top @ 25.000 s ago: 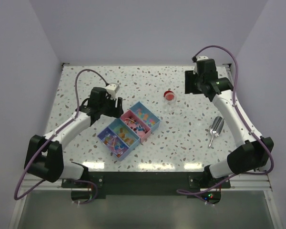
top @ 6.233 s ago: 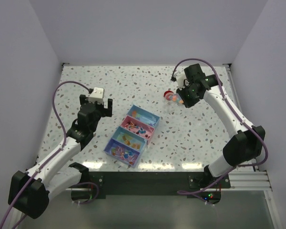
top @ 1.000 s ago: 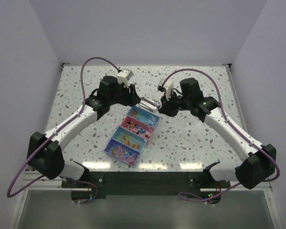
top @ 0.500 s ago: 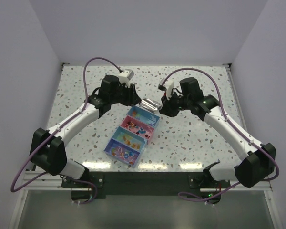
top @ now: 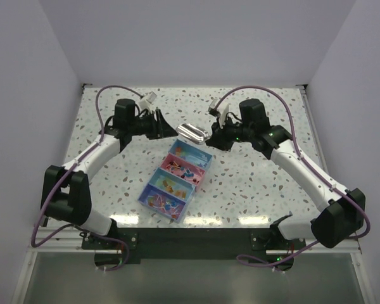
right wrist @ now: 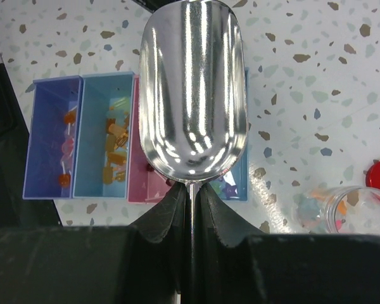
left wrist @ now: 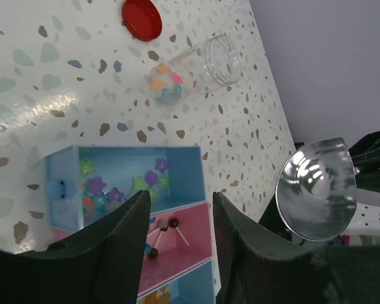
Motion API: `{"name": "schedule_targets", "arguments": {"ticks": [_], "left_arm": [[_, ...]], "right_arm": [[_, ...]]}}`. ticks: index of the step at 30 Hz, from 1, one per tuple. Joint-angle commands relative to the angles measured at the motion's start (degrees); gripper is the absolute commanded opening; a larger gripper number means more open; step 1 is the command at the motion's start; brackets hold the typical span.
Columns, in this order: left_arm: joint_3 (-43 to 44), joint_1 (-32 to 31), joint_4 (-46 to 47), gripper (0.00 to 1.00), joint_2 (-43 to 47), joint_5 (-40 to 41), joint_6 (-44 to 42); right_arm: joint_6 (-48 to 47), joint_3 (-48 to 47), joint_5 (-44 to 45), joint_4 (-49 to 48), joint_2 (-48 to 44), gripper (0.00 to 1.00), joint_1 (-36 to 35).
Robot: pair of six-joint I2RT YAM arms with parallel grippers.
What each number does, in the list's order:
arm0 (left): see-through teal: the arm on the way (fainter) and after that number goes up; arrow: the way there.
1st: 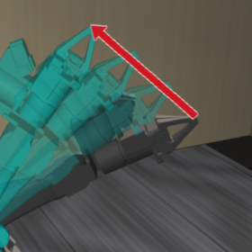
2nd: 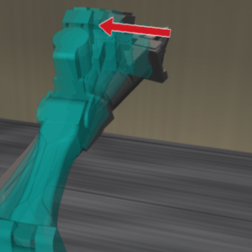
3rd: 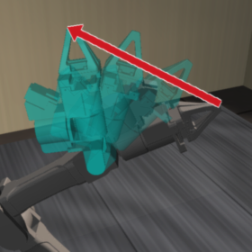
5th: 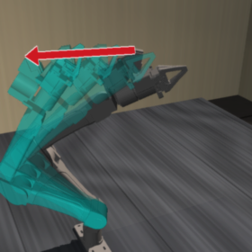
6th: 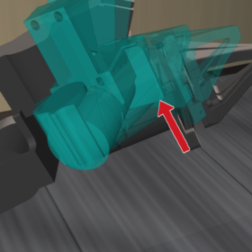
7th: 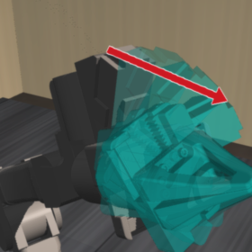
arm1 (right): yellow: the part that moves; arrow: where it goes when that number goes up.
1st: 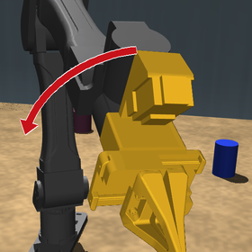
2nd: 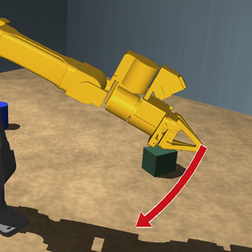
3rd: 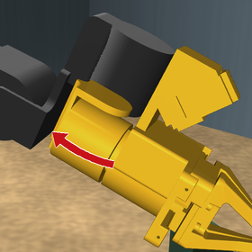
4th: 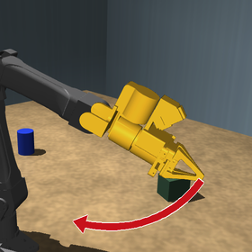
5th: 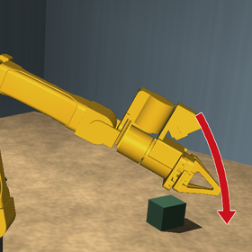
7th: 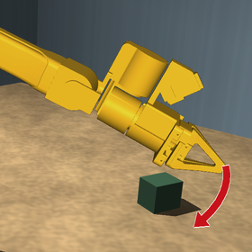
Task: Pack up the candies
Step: Adjust the spatula.
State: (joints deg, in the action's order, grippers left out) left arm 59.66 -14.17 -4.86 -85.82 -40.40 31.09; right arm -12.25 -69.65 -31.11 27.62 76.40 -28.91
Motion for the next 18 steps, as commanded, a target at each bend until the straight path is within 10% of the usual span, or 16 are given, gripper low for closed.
{"name": "schedule_targets", "arguments": {"ticks": [1,18], "left_arm": [[0.02,-0.06,6.79,0.50,-0.49,-9.78,5.98],[-2.88,7.76,20.40,0.52,1.62,-11.63,22.25]], "right_arm": [[-0.58,-1.55,-2.99,-5.99,-0.55,0.00,-0.01],[-2.78,-2.51,-4.13,-6.26,3.58,0.00,-0.01]]}}
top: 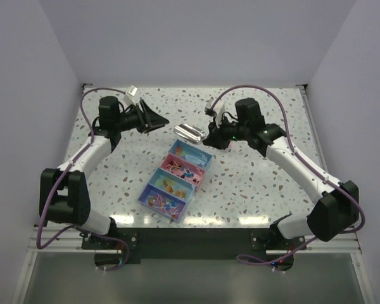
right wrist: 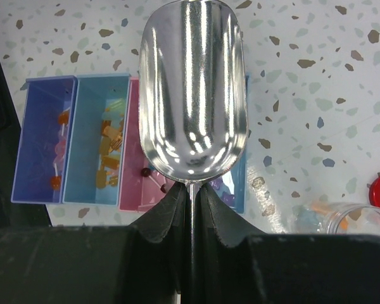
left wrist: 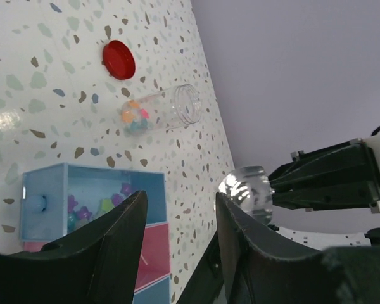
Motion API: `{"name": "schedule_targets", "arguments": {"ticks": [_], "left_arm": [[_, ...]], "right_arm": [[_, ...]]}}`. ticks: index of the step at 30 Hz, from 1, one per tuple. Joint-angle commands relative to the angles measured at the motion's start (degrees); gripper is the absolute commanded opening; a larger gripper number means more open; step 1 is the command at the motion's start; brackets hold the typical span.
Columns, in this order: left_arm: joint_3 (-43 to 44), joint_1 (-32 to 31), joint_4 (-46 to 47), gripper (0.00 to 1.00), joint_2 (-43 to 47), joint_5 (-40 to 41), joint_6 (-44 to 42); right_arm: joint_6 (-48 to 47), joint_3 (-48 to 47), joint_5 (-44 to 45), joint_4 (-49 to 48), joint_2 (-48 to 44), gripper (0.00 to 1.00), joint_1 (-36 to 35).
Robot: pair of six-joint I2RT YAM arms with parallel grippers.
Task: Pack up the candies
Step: Adjust the spatula.
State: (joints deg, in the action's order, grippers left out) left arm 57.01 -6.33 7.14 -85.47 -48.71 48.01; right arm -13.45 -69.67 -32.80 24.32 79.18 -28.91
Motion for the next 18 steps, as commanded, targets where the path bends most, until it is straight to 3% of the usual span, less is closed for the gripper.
{"name": "schedule_targets", "arguments": {"ticks": [1,4,12,18], "left_arm": [[-0.06,-0.09,9.20,0.51,0.84,-4.19,6.82],[0.64,-0.18,11.49,0.50,-0.04,-6.13,9.12],[2.75,-0.35,4.13,0.49,-1.54,-5.61,5.70],[3.72,-1.05,4.03,0.48,-2.68,-5.87,6.57]], "right_arm": [[-1.75,-2.58,-2.62,-2.87,0.98,0.00,0.08],[-2.10,-3.54,-3.32,-3.05,2.03,0.00,-0.01],[-2.01,-5.56,-5.17,-4.63,4.32,0.00,-0.01],[-2.19,-7.67,-6.31,-4.98,6.34,0.00,-0.19]]}}
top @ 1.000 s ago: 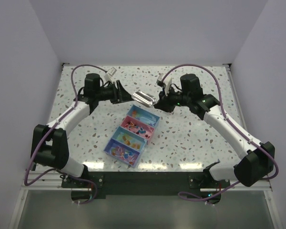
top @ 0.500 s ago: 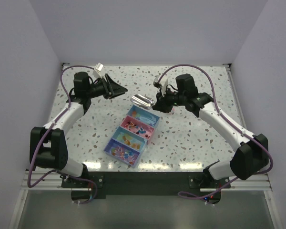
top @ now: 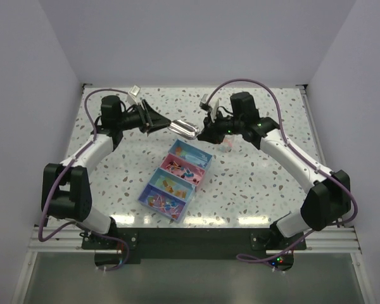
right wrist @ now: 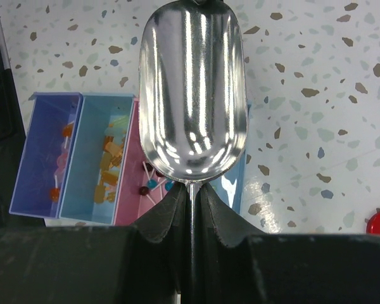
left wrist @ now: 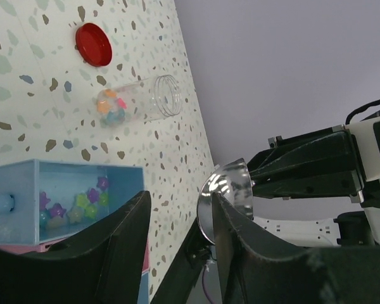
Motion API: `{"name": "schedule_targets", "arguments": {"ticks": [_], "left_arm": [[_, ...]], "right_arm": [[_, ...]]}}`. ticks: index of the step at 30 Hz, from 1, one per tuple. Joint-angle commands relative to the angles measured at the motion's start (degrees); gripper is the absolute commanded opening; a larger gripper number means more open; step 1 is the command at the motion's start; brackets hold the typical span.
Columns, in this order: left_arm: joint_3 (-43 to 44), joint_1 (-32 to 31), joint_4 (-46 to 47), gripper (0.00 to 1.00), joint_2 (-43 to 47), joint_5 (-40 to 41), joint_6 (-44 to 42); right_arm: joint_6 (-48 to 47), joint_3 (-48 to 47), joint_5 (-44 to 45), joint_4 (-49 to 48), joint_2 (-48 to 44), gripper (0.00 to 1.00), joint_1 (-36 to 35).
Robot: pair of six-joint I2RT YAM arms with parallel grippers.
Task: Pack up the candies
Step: Adjust the spatula.
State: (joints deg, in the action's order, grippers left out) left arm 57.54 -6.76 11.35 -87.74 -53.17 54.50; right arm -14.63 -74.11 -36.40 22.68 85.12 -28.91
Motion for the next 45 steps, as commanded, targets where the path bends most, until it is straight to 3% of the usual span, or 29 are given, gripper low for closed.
{"name": "schedule_targets", "arguments": {"ticks": [1,9,16,19,21,22,26,30,39,45], "left_arm": [[3.28,-0.71,-0.11,0.46,-0.67,-1.76,0.34],[3.28,-0.79,3.24,0.28,-1.38,-3.08,3.94],[2.76,-0.79,5.08,0.00,-1.73,-4.40,6.14],[1.79,-0.79,7.70,0.00,-1.29,-5.01,8.16],[-0.40,-0.53,11.56,0.00,-0.77,-5.19,13.15],[-1.45,-0.44,17.41,0.00,-0.59,-5.28,15.52],[-6.12,0.00,28.45,0.00,-1.02,-5.63,25.29],[-6.21,0.00,28.02,0.00,-1.20,-5.20,24.43],[-3.22,0.00,9.76,0.00,-0.67,-1.85,10.11],[-3.40,0.00,7.10,0.00,-0.58,-0.97,7.20]], "right_arm": [[-1.01,-3.67,-2.71,-3.60,0.48,0.00,-0.36],[-1.45,-4.82,-2.88,-4.22,2.33,0.00,-0.80],[-1.45,-4.91,-2.18,-4.66,2.85,0.00,-1.06],[-1.28,-4.82,-1.92,-4.66,2.86,0.00,-1.15],[-1.45,-4.30,-1.92,-4.22,2.51,0.09,-1.06],[-1.62,-4.12,-1.92,-4.05,2.42,0.18,-1.15],[-2.15,-2.98,-1.04,-3.17,1.10,0.26,-1.06],[-1.98,-2.10,-0.51,-3.08,-0.13,0.30,-1.06],[-3.12,-3.41,0.80,0.52,-3.29,0.35,-0.98],[-4.44,-3.94,1.51,3.34,-4.09,0.35,-0.89]]}}
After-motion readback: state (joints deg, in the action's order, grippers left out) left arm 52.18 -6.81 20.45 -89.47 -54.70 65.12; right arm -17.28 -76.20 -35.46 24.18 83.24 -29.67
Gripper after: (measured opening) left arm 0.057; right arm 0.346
